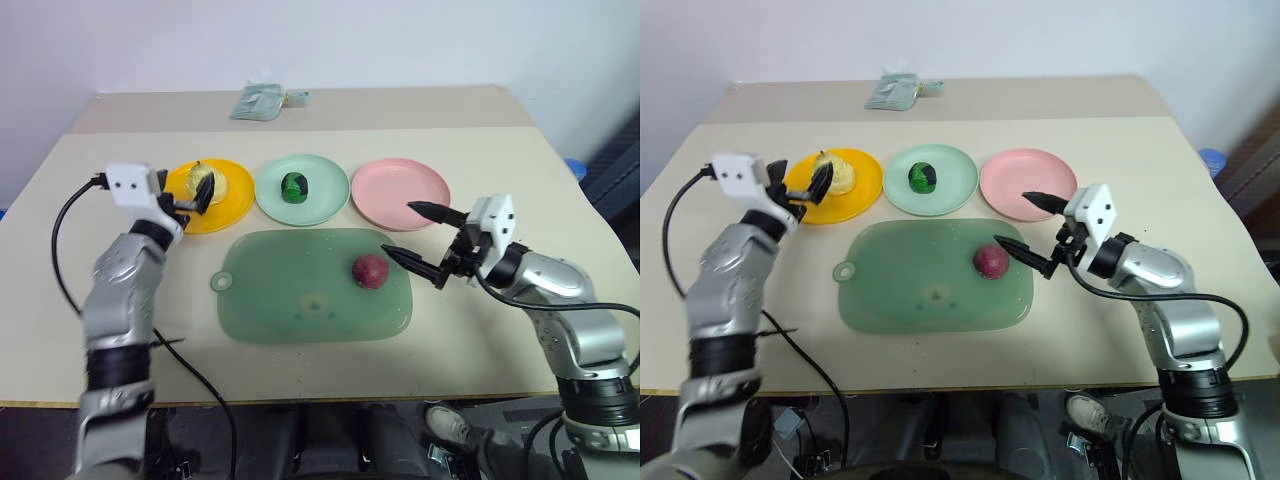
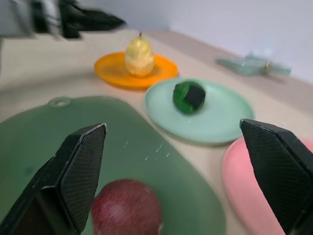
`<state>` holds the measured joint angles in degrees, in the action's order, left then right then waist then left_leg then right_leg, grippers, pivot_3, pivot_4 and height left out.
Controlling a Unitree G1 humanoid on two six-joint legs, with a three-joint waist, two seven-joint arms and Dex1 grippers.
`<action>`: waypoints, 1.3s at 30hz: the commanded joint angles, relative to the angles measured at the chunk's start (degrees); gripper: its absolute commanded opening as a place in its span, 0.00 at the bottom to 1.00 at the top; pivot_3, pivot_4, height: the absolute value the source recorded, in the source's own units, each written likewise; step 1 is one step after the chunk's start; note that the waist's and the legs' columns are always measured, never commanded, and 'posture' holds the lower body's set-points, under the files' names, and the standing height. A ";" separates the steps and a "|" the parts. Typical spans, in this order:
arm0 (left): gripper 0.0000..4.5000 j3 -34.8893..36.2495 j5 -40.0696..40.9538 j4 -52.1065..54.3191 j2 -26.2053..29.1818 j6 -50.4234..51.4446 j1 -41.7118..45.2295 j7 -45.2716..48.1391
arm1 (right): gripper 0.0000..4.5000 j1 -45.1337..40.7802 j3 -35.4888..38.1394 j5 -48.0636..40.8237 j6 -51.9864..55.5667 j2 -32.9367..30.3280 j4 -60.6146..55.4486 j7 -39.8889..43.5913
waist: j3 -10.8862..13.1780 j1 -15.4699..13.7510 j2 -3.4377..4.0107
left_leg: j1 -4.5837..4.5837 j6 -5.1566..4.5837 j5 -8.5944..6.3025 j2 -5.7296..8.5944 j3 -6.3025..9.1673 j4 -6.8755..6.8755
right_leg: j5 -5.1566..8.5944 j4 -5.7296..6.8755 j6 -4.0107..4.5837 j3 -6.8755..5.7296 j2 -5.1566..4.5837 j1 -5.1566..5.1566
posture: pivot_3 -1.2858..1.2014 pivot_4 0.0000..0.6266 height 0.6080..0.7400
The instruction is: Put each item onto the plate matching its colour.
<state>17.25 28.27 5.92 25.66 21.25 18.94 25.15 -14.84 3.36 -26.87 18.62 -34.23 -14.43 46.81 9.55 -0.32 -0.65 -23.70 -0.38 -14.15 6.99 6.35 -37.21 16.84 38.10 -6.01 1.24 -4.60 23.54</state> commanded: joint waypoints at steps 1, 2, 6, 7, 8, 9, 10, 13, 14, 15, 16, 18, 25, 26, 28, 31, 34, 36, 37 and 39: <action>0.99 1.63 7.49 8.52 5.52 0.15 -5.17 13.75 | 1.00 -0.50 -2.02 2.21 1.02 1.32 -0.19 -2.05 | 0.01 -0.27 0.02 | 0.01 0.00 0.00 0.00 0.01 0.00 | 0.00 0.00 0.00 0.00 0.00 -0.01 | 0.52 0.24 1.00; 0.99 1.60 9.05 9.94 7.23 0.28 -7.22 17.47 | 1.00 -0.34 -2.56 2.61 1.09 1.59 0.11 -2.18 | 0.00 -0.44 0.00 | 0.02 0.00 0.00 0.01 0.00 0.00 | 0.00 -0.01 0.01 0.00 -0.01 -0.04 | 0.52 0.24 1.00; 0.99 3.87 15.29 12.42 13.18 2.85 -13.62 28.14 | 1.00 0.06 -5.43 4.19 1.74 2.96 1.91 -2.25 | 0.00 -0.36 0.04 | 0.13 -0.03 -0.03 0.02 0.01 0.04 | 0.00 -0.06 0.01 0.00 -0.04 -0.15 | 0.52 0.24 1.00; 0.99 3.96 15.31 12.51 14.28 2.55 -14.61 29.83 | 1.00 0.20 -5.87 4.36 1.94 3.04 2.11 -2.09 | 0.00 -0.36 0.05 | 0.18 -0.03 -0.03 0.01 0.01 0.08 | 0.00 -0.07 0.02 0.00 -0.03 -0.18 | 0.52 0.24 1.00; 0.99 4.21 15.56 12.44 15.01 2.55 -15.17 30.75 | 1.00 0.34 -6.24 4.43 2.35 3.13 2.34 -1.95 | 0.00 -0.34 0.06 | 0.20 -0.03 -0.03 0.01 0.00 0.11 | 0.01 -0.07 0.02 0.00 -0.04 -0.18 | 0.52 0.24 1.00; 0.99 4.41 15.76 12.31 15.45 2.56 -15.43 31.17 | 1.00 0.45 -6.52 4.47 2.72 3.17 2.54 -1.78 | 0.00 -0.36 0.06 | 0.20 -0.03 -0.03 0.01 0.01 0.13 | 0.01 -0.07 0.02 0.00 -0.03 -0.18 | 0.52 0.24 1.00; 0.99 4.44 15.73 12.26 15.78 2.36 -15.57 31.51 | 1.00 0.62 -6.80 4.49 2.97 3.14 2.79 -1.55 | 0.00 -0.40 0.05 | 0.20 -0.03 -0.03 0.01 0.00 0.13 | 0.01 -0.07 0.03 0.00 -0.03 -0.18 | 0.52 0.24 1.00; 0.99 4.34 15.82 12.64 15.78 2.28 -15.73 31.62 | 1.00 1.00 -7.47 4.87 2.88 3.07 3.80 -0.84 | 0.00 -0.41 0.05 | 0.20 -0.05 -0.04 0.02 0.01 0.11 | 0.01 -0.10 0.02 0.00 -0.04 -0.19 | 0.52 0.24 1.00; 0.99 4.26 15.84 12.99 15.54 2.32 -15.90 31.43 | 1.00 0.98 -7.73 5.12 2.94 3.14 4.27 -0.71 | 0.00 -0.38 0.05 | 0.20 -0.05 -0.04 0.02 0.01 0.11 | 0.01 -0.10 0.02 0.00 -0.04 -0.20 | 0.52 0.24 1.00; 0.99 4.14 15.80 13.33 15.35 2.29 -16.11 31.30 | 1.00 0.87 -7.99 5.50 2.91 3.18 4.78 -0.60 | 0.00 -0.34 0.05 | 0.20 -0.05 -0.04 0.01 0.01 0.11 | 0.01 -0.10 0.02 0.00 -0.03 -0.19 | 0.52 0.24 1.00; 0.99 3.96 15.61 13.68 15.23 2.17 -16.41 31.26 | 1.00 0.74 -8.17 5.85 2.77 3.27 5.27 -0.46 | 0.00 -0.31 0.05 | 0.21 -0.05 -0.04 0.01 0.00 0.12 | 0.01 -0.10 0.02 0.00 -0.04 -0.19 | 0.52 0.24 1.00; 0.99 3.78 15.40 14.43 14.96 1.98 -17.07 31.11 | 1.00 0.20 -8.31 6.12 2.66 3.67 6.55 -0.14 | 0.00 -0.30 0.05 | 0.21 -0.04 -0.04 0.01 0.00 0.13 | 0.01 -0.10 0.02 0.01 -0.03 -0.19 | 0.52 0.24 1.00; 1.00 4.23 15.38 16.08 14.40 1.76 -18.60 29.95 | 0.94 -1.17 -8.46 7.09 1.65 4.45 10.13 1.02 | 0.00 -0.38 0.06 | 0.21 -0.04 -0.04 0.01 0.00 0.14 | 0.01 -0.10 0.02 0.02 -0.03 -0.18 | 0.52 0.24 1.00; 1.00 4.30 15.43 16.42 14.25 1.76 -18.91 29.62 | 0.87 -1.59 -8.31 6.97 1.63 4.63 10.51 1.19 | 0.00 -0.37 0.06 | 0.21 -0.04 -0.04 0.01 0.00 0.14 | 0.01 -0.10 0.02 0.01 -0.03 -0.18 | 0.52 0.24 1.00; 1.00 4.49 15.39 17.02 14.02 1.68 -19.57 29.07 | 0.72 -2.25 -7.91 6.73 1.59 4.95 10.74 1.32 | 0.00 -0.32 0.06 | 0.21 -0.05 -0.04 0.01 -0.01 0.14 | 0.01 -0.10 0.02 0.02 -0.03 -0.19 | 0.52 0.24 1.00; 1.00 4.65 15.42 18.01 13.57 1.64 -20.46 28.05 | 0.72 -3.54 -7.33 6.61 1.72 5.23 11.51 1.33 | 0.00 -0.29 0.06 | 0.21 -0.04 -0.04 0.01 0.00 0.15 | 0.01 -0.10 0.02 0.02 -0.03 -0.18 | 0.52 0.24 1.00; 1.00 4.53 15.23 19.04 12.83 1.43 -21.31 26.73 | 0.72 -4.86 -6.92 6.55 1.13 5.39 12.67 1.69 | 0.01 -0.36 0.07 | 0.21 -0.04 -0.04 0.01 -0.01 0.15 | 0.01 -0.10 0.02 0.02 -0.03 -0.18 | 0.52 0.24 1.00; 1.00 4.51 15.18 19.69 12.39 1.40 -21.80 25.78 | 0.72 -6.79 -6.05 5.85 1.22 5.95 13.53 1.57 | 0.01 -0.36 0.06 | 0.21 -0.05 -0.04 0.01 -0.01 0.15 | 0.01 -0.11 0.02 0.02 -0.03 -0.19 | 0.52 0.24 1.00; 1.00 4.58 15.21 19.94 12.30 1.46 -21.93 25.43 | 0.72 -7.61 -5.73 5.63 1.28 6.11 13.80 1.59 | 0.01 -0.32 0.07 | 0.21 -0.05 -0.04 0.01 -0.01 0.15 | 0.01 -0.11 0.02 0.02 -0.03 -0.19 | 0.52 0.24 1.00; 1.00 4.57 15.32 20.22 11.97 1.68 -22.07 24.30 | 0.72 -10.63 -4.69 5.50 0.74 6.83 15.92 1.03 | 0.01 -0.30 0.07 | 0.21 -0.04 -0.04 0.01 -0.01 0.15 | 0.01 -0.10 0.02 0.02 -0.03 -0.18 | 0.52 0.24 1.00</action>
<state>20.08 43.14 24.02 37.94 23.56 -2.89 50.41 -22.47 -3.79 -20.38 20.80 -27.94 0.92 48.16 9.56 -0.61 -0.58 -23.49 -0.43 -14.20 7.00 6.34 -37.06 16.84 38.00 -5.99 1.27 -4.63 23.36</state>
